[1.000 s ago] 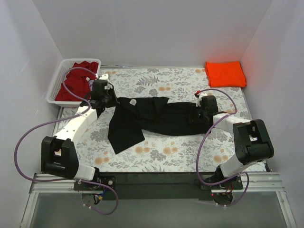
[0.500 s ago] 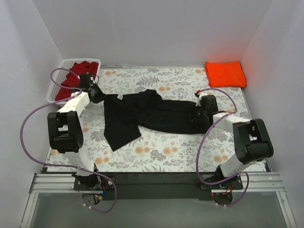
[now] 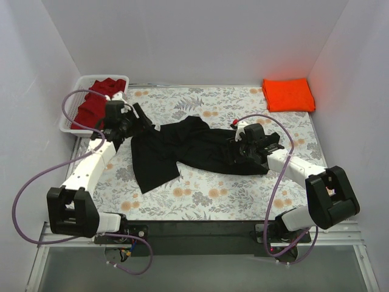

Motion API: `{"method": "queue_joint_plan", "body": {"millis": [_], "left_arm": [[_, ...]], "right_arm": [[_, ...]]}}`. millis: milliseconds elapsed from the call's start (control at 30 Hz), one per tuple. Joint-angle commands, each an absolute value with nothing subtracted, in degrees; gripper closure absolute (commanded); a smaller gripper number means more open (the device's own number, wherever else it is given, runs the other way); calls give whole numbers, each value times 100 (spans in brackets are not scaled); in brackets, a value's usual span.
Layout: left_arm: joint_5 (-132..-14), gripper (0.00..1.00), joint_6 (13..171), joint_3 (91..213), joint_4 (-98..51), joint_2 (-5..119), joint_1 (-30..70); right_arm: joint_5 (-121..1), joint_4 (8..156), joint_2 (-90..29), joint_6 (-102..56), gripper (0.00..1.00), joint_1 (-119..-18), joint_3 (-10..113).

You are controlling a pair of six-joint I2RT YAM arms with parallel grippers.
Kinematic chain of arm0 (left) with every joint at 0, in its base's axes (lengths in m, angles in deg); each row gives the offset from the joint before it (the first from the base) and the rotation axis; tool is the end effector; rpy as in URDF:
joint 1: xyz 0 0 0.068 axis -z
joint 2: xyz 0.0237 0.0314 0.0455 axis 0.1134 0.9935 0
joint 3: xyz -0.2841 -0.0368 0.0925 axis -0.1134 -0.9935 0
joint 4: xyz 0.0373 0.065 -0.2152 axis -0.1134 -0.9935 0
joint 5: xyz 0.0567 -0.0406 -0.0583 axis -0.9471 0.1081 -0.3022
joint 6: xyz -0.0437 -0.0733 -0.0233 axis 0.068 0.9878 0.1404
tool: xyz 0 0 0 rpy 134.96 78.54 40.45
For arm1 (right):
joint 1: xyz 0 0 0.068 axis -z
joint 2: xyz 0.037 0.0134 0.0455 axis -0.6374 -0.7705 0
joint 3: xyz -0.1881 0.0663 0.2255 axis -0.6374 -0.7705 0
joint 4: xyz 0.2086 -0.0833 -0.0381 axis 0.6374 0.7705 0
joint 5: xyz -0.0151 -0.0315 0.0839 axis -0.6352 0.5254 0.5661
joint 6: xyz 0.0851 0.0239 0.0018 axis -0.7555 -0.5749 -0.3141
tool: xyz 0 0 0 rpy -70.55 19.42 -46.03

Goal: Fold and stack the t-shirts
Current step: Flatten the tshirt out

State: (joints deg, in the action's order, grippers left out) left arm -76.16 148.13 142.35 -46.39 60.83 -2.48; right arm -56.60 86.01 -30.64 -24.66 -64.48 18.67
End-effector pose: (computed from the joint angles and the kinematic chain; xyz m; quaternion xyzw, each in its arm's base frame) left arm 0.3023 -0.0287 0.3068 -0.4547 0.7713 -0.2939 0.3347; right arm 0.2537 0.1342 0.2193 -0.1676 0.8962 0.1995 0.3590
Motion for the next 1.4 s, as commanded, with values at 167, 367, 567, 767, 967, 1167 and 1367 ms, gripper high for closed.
{"method": "queue_joint_plan", "body": {"millis": [167, 367, 567, 767, 967, 1167, 1367], "left_arm": [[-7221, 35, 14718, 12385, -4898, 5465, 482], [-7616, 38, 14868, 11969, -4871, 5526, 474], [-7741, 47, 14991, 11846, -4844, 6456, 237], [-7723, 60, 15149, 12057, -5100, 6976, -290], [-8352, 61, 15140, 12048, -5135, 6643, -405], [-8461, 60, 15009, 12004, -5109, 6309, -405], [-8557, 59, 14982, 12022, -5117, 6168, -405]], "right_arm": [[-5240, 8604, -3222, -2612, 38, -6693, 2038], [-5723, 8595, -3214, -2762, 38, -6763, 1968], [-6478, 8718, -3073, -2674, 37, -6746, 1959], [-6707, 8885, -3257, -2472, 37, -6737, 2082], [-6734, 8912, -3591, -2296, 40, -6737, 2275], [-6559, 9043, -3583, -2296, 76, -6737, 2407], [-6208, 9877, -2584, -2243, 99, -6746, 2224]]}}
